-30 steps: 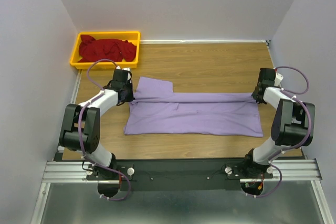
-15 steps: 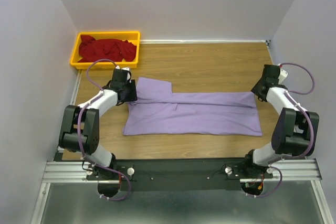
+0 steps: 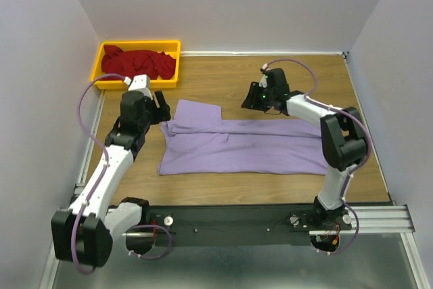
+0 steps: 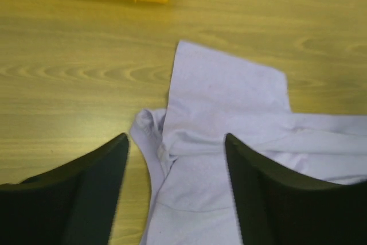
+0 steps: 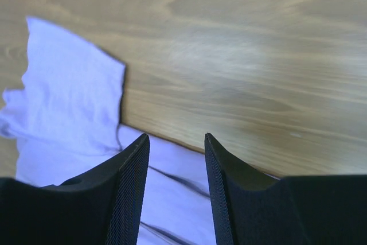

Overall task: Fold and stack the t-shirts
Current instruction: Fold the tshirt

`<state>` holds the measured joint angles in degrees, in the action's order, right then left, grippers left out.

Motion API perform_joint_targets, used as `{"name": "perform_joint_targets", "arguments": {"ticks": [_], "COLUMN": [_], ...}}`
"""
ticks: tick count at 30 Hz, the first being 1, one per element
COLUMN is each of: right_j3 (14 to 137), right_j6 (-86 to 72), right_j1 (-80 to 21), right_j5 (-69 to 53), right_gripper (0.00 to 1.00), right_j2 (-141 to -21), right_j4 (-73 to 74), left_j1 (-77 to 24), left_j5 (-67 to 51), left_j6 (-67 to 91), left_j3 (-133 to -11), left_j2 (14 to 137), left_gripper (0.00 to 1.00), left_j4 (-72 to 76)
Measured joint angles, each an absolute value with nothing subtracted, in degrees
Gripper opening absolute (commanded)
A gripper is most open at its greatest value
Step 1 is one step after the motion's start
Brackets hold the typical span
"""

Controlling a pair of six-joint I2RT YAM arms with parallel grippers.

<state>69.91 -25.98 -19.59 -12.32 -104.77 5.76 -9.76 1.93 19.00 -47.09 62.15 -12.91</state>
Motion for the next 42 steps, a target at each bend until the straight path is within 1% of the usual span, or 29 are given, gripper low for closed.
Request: {"name": "perform_joint_targets", "arguments": {"ticks": [1, 6, 9, 13, 19, 20, 23, 24, 25, 26, 27, 28, 29, 31, 34, 42], "right_j3": [70.67, 79.44, 84.01, 89.30, 94.35, 94.76, 95.68, 95.85, 96.03, 96.18, 96.25, 96.25, 96.25, 96.20, 94.94, 85.65], "right_j6": [-26.37, -27.03, -27.00, -26.98, -26.96, -26.96, -26.89, -26.87, -26.94, -26.76, -26.35, -26.33, -26.28, -25.52, -24.56, -20.82], "right_j1": [-20.88, -25.21, -26.55, -28.08, -29.63, -29.87, -30.76, -31.03, -31.14, -31.20, -31.20, -31.24, -31.33, -31.33, -31.40, -32.21], "right_j5": [-13.34, -17.87, -19.57, -22.41, -27.22, -27.73, -28.58, -28.95, -29.19, -29.50, -29.58, -29.67, -29.78, -30.39, -31.59, -37.06], "right_gripper": [0.50, 0.50, 0.50, 0.50, 0.49, 0.48, 0.39, 0.34, 0.23, 0.19, 0.11, 0.11, 0.06, 0.03, 0.03, 0.03], "right_j2": [-106.74, -117.47, -121.62, -127.50, -132.44, -132.81, -133.86, -134.19, -134.41, -134.61, -134.69, -134.69, -134.69, -134.65, -133.64, -123.04], "right_j4": [5.48, 4.40, 3.66, 2.55, 0.95, 0.78, 0.27, 0.14, 0.05, -0.08, -0.01, 0.12, 0.34, 0.67, 0.75, 1.45], "left_j1": [-9.76, -9.76, -9.76, -9.76, -9.76, -9.76, -9.76, -9.76, -9.76, -9.76, -9.76, -9.76, -9.76, -9.76, -9.76, -9.76], "left_j5": [2.13, 3.70, 4.78, 5.48, 5.48, 5.48, 5.48, 5.48, 5.48, 5.48, 5.45, 5.45, 5.48, 5.45, 5.45, 5.39], "left_j6": [19.27, 19.38, 19.40, 19.40, 19.29, 19.29, 19.27, 19.27, 19.27, 19.27, 19.27, 19.25, 19.18, 19.09, 19.05, 18.85], "left_j3": [-45.91, -37.76, -35.33, -34.94, -35.03, -35.03, -35.03, -35.03, -35.03, -35.03, -35.03, -35.03, -35.03, -35.03, -35.03, -35.03], "left_j2": [60.03, 46.63, 42.41, 42.63, 48.29, 48.90, 49.41, 49.41, 49.41, 49.41, 49.47, 49.47, 49.50, 49.58, 49.82, 51.24], "left_gripper": [0.85, 0.86, 0.86, 0.86, 0.86, 0.86, 0.86, 0.86, 0.86, 0.86, 0.86, 0.86, 0.86, 0.86, 0.86, 0.85], "left_j4": [-11.99, -10.17, -9.06, -7.40, -6.52, -6.55, -6.52, -6.52, -6.50, -6.50, -6.50, -6.50, -6.50, -6.50, -6.50, -6.50]}}
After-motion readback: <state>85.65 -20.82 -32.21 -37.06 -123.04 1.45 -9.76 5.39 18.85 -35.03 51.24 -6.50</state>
